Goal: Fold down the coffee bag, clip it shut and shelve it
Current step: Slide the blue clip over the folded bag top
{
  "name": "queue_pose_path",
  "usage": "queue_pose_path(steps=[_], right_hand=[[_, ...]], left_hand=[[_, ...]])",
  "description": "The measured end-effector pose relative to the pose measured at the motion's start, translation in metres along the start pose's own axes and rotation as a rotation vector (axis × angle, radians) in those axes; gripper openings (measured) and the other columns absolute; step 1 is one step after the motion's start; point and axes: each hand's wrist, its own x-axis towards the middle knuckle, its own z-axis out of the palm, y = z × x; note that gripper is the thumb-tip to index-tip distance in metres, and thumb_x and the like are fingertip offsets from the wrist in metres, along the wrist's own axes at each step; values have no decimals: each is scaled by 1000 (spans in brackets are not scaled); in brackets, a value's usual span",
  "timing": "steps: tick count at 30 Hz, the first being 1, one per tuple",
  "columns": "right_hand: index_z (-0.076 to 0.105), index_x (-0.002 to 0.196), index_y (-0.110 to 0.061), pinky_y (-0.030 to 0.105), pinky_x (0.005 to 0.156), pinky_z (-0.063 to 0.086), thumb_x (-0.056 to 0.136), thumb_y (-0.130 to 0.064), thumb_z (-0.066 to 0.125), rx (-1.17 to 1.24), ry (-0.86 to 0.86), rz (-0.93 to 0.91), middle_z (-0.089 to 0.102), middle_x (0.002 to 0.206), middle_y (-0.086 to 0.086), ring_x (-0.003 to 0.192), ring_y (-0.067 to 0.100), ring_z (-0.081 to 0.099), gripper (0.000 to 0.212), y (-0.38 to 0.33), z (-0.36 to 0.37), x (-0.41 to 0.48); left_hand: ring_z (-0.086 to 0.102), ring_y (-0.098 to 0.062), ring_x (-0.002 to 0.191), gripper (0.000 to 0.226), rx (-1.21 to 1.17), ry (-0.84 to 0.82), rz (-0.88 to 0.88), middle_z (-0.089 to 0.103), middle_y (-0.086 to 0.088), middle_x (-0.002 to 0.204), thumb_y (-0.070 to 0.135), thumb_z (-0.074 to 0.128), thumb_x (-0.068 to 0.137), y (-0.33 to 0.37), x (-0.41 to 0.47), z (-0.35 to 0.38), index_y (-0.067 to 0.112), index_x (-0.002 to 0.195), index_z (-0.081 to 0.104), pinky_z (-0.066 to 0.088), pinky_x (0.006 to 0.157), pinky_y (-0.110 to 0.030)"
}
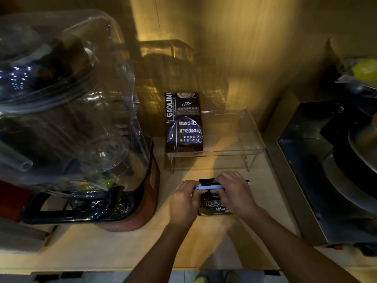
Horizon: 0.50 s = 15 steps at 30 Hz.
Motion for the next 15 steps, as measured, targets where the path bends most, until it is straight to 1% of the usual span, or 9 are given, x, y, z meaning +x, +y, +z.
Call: queue_pose_path(steps=[2,5,7,9,11,13,14,15], right_hand=[[63,79,-6,30,66,36,70,-10,73,14,10,-16,63,73,10,68,29,56,14,0,0,-1],[63,79,-6,30,65,36,71,-10,72,25,15,-21,63,74,10,68,29,56,13,-1,-1,-1],[64,82,-7,31,67,36,73,-15,71,17,6,-33,64,77,10,71,28,56,14,1,-2,0],[64,88,-9,29,70,33,75,-22,70,10,-23,-30,65,83,7,77,25,54,19,4,-5,1],[63,94,-16,26,73,27,75,-31,69,24,-79,-7,64,90,0,85,19,50,24,7,-9,2],[61,96,-20,25,77,22,73,-36,70,54,-128,12,60,93,-7,92,14,48,29,12,-14,1],[60,98,-22,26,81,22,71,-37,70,74,-156,36,57,94,-10,96,11,46,32,16,-18,1],[59,102,-24,27,84,21,70,-38,71,96,-189,69,53,96,-13,99,10,43,36,20,-22,0]], left_hand=[[58,-23,70,5,1,-15,20,66,-11,75,11,64,78,-3,1,-1,7,79,61,35,58,-22],[58,-19,71,5,-16,-39,34,66,-9,77,11,66,79,-6,3,-4,8,81,62,35,60,-19],[58,-16,74,7,-60,-68,17,67,-8,79,9,69,78,-10,3,-4,9,83,64,38,62,-19],[56,-12,79,10,-128,-99,-15,65,-2,83,11,71,77,-12,4,-5,12,84,65,40,66,-19],[50,-7,93,12,-193,-131,-55,60,4,94,15,73,76,-14,5,-6,19,85,65,36,75,-15],[41,-8,113,21,-258,-201,-150,51,3,116,18,72,76,-15,5,-7,32,88,61,31,89,-11],[38,-11,119,24,-338,-257,-218,47,1,122,17,71,77,-15,5,-9,34,90,60,31,93,-11],[40,-15,122,25,-464,-320,-292,48,-2,124,15,70,78,-15,5,-10,31,95,60,36,91,-10]])
